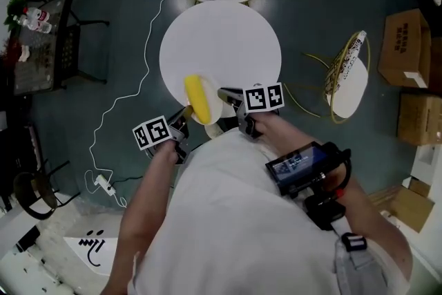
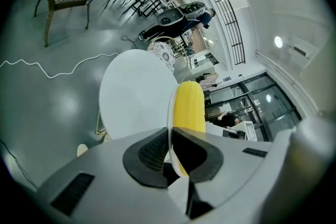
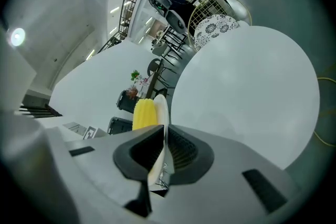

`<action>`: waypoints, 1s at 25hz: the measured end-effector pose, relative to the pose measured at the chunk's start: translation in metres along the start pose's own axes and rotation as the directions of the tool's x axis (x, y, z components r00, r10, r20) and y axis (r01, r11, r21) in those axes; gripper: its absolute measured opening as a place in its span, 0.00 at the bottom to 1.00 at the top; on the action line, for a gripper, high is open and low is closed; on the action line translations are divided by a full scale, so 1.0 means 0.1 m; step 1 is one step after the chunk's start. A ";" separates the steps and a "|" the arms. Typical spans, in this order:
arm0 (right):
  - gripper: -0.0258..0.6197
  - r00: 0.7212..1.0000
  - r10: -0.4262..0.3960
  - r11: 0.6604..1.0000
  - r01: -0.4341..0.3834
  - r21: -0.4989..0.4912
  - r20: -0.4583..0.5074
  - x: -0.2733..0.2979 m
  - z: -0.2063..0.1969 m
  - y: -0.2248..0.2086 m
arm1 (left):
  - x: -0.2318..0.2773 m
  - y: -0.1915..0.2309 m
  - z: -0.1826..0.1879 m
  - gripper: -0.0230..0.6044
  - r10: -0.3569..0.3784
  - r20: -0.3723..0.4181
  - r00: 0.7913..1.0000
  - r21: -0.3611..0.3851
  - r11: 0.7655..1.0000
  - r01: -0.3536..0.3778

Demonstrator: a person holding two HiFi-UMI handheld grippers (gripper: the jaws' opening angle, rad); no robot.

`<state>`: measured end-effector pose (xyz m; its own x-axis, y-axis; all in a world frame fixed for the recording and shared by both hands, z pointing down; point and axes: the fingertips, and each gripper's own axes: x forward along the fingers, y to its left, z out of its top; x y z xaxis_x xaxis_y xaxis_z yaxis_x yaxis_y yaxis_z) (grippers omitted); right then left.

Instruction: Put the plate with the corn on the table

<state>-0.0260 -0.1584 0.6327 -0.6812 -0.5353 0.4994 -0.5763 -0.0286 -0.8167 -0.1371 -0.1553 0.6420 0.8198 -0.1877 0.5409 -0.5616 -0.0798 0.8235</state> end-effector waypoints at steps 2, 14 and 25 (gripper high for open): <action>0.09 1.000 0.006 1.000 -0.006 0.000 -0.008 0.01 0.03 -0.04 | 0.04 0.00 0.02 0.08 -0.003 0.006 1.000 0.002 1.000 0.003; 0.09 0.999 0.013 1.000 -0.012 0.018 -0.051 0.03 0.11 -0.28 | 0.29 0.07 0.06 0.08 0.006 -0.001 1.000 0.027 1.000 -0.006; 0.09 0.998 -0.014 1.000 0.015 0.007 -0.067 0.16 0.26 -0.66 | 0.62 0.21 0.19 0.08 0.029 -0.005 1.000 0.050 0.998 -0.029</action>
<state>0.0132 -0.1869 0.6873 -0.7018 -0.4770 0.5291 -0.5828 -0.0426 -0.8115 -0.1002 -0.1868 0.6891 0.8036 -0.1852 0.5656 -0.5900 -0.1227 0.7981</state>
